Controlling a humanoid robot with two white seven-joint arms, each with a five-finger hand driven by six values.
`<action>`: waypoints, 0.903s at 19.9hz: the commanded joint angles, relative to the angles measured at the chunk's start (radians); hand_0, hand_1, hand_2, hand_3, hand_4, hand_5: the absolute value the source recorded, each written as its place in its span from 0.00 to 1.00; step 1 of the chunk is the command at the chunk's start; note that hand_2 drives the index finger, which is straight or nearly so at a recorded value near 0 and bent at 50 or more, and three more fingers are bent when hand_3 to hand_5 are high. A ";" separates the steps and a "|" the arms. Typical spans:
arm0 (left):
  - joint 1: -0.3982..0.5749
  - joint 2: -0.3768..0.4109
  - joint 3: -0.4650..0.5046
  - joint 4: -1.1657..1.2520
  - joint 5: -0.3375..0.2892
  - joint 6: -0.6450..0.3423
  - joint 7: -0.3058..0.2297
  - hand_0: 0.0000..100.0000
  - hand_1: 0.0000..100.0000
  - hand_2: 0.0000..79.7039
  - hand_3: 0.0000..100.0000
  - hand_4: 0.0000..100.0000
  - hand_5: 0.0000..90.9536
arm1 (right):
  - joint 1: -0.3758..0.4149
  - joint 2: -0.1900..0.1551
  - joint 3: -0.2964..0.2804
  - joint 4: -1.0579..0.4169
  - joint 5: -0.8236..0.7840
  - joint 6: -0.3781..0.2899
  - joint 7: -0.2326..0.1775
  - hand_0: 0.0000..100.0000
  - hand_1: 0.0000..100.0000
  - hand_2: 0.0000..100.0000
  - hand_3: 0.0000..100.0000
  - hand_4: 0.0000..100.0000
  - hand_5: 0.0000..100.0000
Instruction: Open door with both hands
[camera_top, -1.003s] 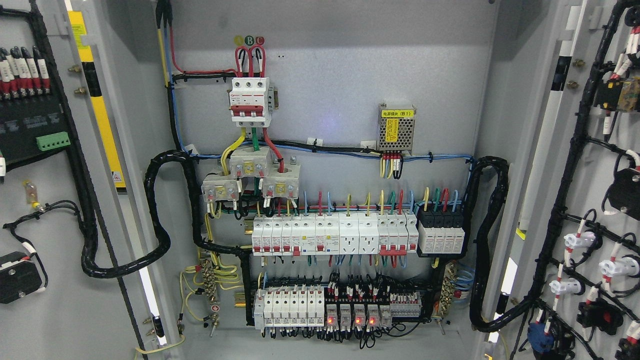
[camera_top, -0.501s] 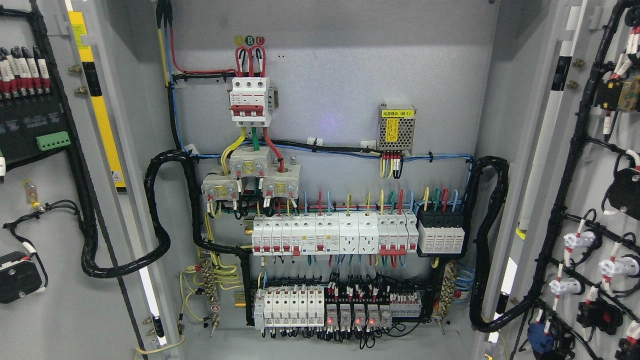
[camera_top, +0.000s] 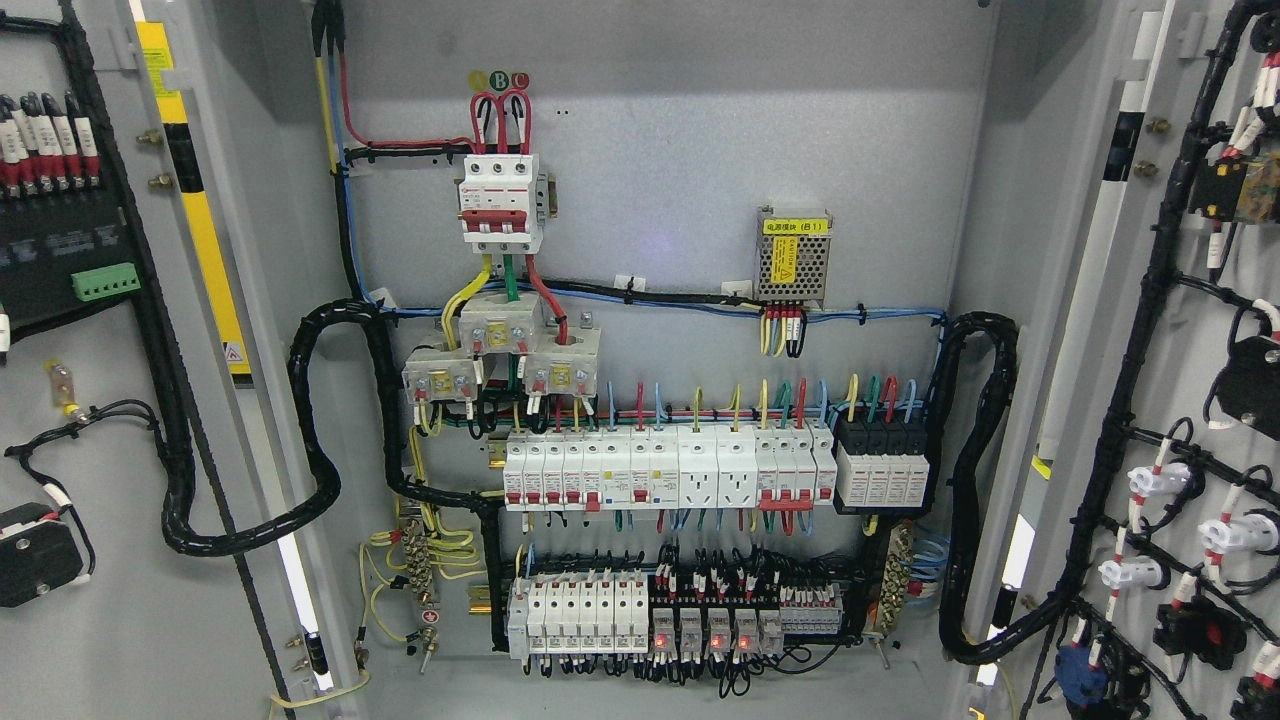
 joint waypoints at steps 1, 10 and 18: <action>-0.023 -0.029 -0.097 0.492 -0.005 0.004 0.020 0.12 0.56 0.00 0.00 0.00 0.00 | -0.015 0.075 0.011 0.467 0.003 0.094 -0.003 0.00 0.50 0.04 0.00 0.00 0.00; -0.036 -0.018 -0.144 0.492 -0.005 0.013 0.462 0.12 0.56 0.00 0.00 0.00 0.00 | -0.027 0.075 -0.027 0.467 0.006 0.396 -0.025 0.00 0.50 0.04 0.00 0.00 0.00; -0.040 -0.023 -0.339 0.495 -0.171 0.101 0.423 0.12 0.56 0.00 0.00 0.00 0.00 | -0.045 0.073 -0.023 0.467 0.055 0.425 -0.098 0.00 0.50 0.04 0.00 0.00 0.00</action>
